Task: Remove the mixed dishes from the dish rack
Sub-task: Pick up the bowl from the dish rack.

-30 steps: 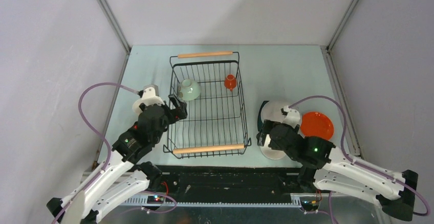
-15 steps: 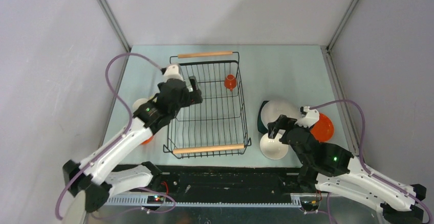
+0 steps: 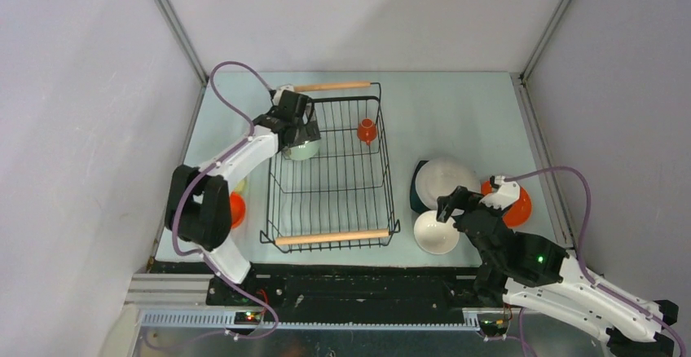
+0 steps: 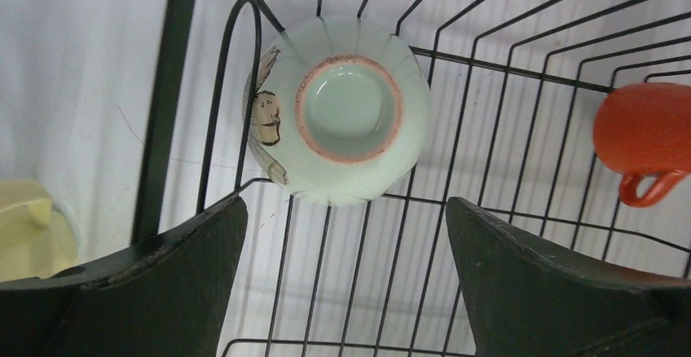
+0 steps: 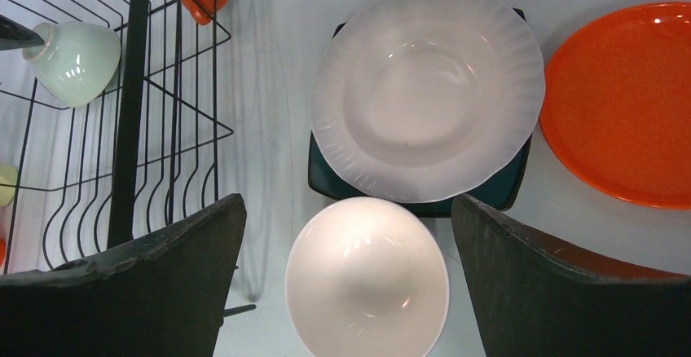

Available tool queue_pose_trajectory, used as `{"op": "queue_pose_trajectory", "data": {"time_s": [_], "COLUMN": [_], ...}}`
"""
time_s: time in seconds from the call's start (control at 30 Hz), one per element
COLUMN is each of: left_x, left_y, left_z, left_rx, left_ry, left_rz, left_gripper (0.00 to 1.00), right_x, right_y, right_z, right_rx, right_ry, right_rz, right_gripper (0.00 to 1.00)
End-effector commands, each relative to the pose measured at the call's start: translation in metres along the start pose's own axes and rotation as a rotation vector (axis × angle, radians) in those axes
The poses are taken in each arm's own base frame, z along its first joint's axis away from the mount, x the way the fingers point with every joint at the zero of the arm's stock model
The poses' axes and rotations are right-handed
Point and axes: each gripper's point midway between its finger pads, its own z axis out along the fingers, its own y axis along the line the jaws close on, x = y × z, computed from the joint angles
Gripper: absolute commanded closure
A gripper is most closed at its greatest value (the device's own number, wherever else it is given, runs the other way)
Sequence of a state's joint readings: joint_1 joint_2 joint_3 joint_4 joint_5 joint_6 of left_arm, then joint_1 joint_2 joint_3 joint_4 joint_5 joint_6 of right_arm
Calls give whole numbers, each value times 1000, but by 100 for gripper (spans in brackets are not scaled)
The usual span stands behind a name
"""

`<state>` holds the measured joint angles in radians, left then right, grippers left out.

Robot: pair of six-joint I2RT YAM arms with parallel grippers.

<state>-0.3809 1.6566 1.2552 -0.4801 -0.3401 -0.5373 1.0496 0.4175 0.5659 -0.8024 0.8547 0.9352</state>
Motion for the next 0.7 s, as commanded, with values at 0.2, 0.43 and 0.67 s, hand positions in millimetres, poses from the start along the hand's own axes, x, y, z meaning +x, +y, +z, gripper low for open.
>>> {"op": "queue_pose_trajectory", "data": {"time_s": [0.2, 0.43, 0.67], "left_x": [-31, -30, -29], "left_y": [-13, -2, 0], "left_z": [24, 29, 36], "left_rx": [-5, -64, -76], "left_ry": [-68, -76, -71], "left_rz": [35, 22, 28], "left_gripper": [11, 16, 19], "right_x": [-11, -12, -11], "right_y": [-8, -9, -9], "right_z": [2, 3, 3], "right_rx": [37, 47, 44], "right_ry": [-65, -68, -65], "right_rz": [29, 29, 30], "right_gripper": [1, 0, 0]}}
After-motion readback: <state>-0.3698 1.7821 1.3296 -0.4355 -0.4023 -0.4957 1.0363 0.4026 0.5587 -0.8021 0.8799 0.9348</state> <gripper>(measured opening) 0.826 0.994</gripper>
